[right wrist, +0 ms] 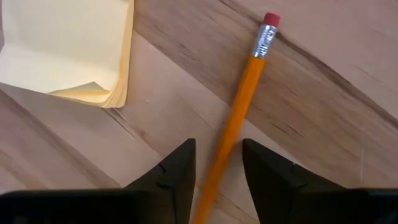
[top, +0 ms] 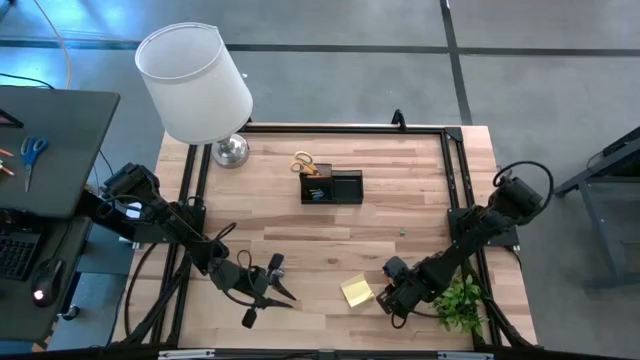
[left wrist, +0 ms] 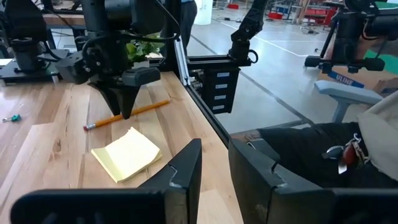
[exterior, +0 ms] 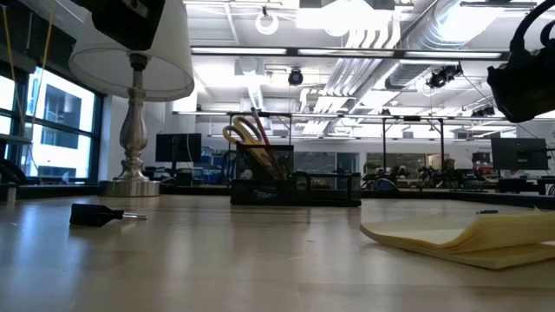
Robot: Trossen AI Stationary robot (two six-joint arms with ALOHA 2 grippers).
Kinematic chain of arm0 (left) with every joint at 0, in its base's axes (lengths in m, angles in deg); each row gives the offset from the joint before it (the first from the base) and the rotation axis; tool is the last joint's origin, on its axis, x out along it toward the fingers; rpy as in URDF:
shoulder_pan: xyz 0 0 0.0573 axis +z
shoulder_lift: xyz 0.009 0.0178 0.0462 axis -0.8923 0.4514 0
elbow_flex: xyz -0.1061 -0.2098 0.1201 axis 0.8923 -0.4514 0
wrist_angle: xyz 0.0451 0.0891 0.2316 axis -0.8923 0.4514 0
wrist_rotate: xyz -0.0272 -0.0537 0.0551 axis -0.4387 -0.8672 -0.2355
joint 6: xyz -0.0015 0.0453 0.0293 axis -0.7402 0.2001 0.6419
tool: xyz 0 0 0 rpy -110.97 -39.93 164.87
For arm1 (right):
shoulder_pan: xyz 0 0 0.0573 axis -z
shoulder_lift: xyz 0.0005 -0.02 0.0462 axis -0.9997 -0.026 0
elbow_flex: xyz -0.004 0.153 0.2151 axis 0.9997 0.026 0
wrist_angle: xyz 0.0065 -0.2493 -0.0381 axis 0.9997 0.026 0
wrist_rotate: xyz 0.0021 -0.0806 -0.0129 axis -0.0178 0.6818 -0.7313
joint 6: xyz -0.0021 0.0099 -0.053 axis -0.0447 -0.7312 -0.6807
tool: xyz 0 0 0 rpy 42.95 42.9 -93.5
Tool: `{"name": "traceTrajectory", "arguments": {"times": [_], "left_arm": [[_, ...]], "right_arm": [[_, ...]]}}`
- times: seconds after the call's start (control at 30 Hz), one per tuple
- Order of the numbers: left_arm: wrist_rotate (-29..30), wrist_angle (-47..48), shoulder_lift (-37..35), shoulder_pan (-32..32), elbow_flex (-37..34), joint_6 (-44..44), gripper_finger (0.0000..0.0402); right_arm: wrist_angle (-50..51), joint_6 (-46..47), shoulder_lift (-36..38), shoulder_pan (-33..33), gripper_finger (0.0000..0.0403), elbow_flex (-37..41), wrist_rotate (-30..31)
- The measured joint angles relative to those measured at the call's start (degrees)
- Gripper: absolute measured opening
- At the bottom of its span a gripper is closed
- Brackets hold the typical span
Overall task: Pick and place office supplies into organizer
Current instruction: Put the orange pencil into the black desk organizer
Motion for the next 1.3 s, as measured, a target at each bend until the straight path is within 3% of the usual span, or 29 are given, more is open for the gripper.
{"name": "traceTrajectory", "arguments": {"times": [0.23, 0.6, 0.8, 1.03, 1.3], "left_arm": [[0.0, -0.02, 0.0, 0.0, 0.0, -0.17, 0.0068], [0.0, 0.49, 0.0, -0.04, 0.0, -0.21, 0.0069], [0.0, 0.48, 0.0, -0.04, 0.0, -0.21, 0.0069], [0.0, 0.48, 0.0, -0.04, 0.0, -0.2, 0.0069], [0.0, 0.51, 0.0, -0.04, 0.0, -0.15, 0.0069]], "right_arm": [[3.79, -0.14, 0.05, 0.04, 0.0122, -0.09, -0.7], [7.72, -4.11, 0.02, 2.52, 0.0017, 0.0, -2.87], [8.83, -7.73, 0.0, 4.42, 0.0011, 0.11, -2.54], [7.67, -14.52, 0.45, 5.6, 0.0027, 0.35, 5.52], [7.27, -20.5, 5.11, 5.83, 0.0005, -1.82, 21.57]]}}
